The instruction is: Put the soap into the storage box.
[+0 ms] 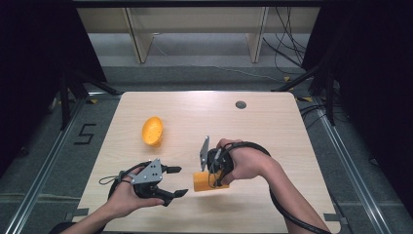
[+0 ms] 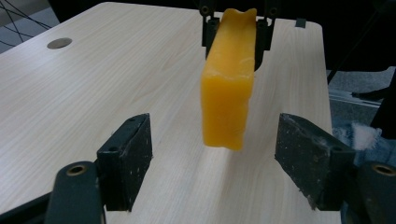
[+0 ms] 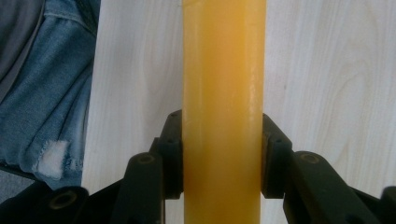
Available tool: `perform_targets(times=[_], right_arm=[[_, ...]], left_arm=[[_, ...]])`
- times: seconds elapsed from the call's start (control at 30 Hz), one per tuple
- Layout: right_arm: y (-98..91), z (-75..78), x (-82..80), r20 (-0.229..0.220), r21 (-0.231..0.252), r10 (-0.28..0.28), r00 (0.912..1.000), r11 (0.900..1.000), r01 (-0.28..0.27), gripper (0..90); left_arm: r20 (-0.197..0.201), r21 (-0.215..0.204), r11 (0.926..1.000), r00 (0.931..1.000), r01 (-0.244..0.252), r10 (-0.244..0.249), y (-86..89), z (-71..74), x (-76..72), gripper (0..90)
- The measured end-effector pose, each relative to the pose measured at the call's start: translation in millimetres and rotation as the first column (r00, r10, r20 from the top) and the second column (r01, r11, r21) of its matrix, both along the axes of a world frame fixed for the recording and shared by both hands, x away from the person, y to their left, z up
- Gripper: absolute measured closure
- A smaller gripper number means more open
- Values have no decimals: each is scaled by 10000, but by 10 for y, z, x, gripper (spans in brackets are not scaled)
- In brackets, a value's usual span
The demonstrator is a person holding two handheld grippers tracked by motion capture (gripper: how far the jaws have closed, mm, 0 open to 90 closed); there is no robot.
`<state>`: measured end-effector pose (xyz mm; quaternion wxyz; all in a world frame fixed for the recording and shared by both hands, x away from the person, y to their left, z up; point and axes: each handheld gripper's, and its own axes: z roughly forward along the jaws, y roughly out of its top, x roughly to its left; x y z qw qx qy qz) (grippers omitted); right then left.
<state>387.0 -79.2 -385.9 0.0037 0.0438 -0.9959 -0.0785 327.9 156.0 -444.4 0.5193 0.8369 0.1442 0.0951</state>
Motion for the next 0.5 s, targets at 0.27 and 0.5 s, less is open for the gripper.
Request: perform_targets(times=[0.27, 0.5], right_arm=[[85, 91, 28, -12, 117, 101, 9999, 9999, -101, 619], [153, 115, 15, -85, 79, -126, 9999, 9999, 127, 619]], left_arm=[[136, -314, 9993, 9997, 220, -216, -35, -62, 50, 285], [235, -569, 9982, 9995, 202, -189, -56, -82, 66, 303]])
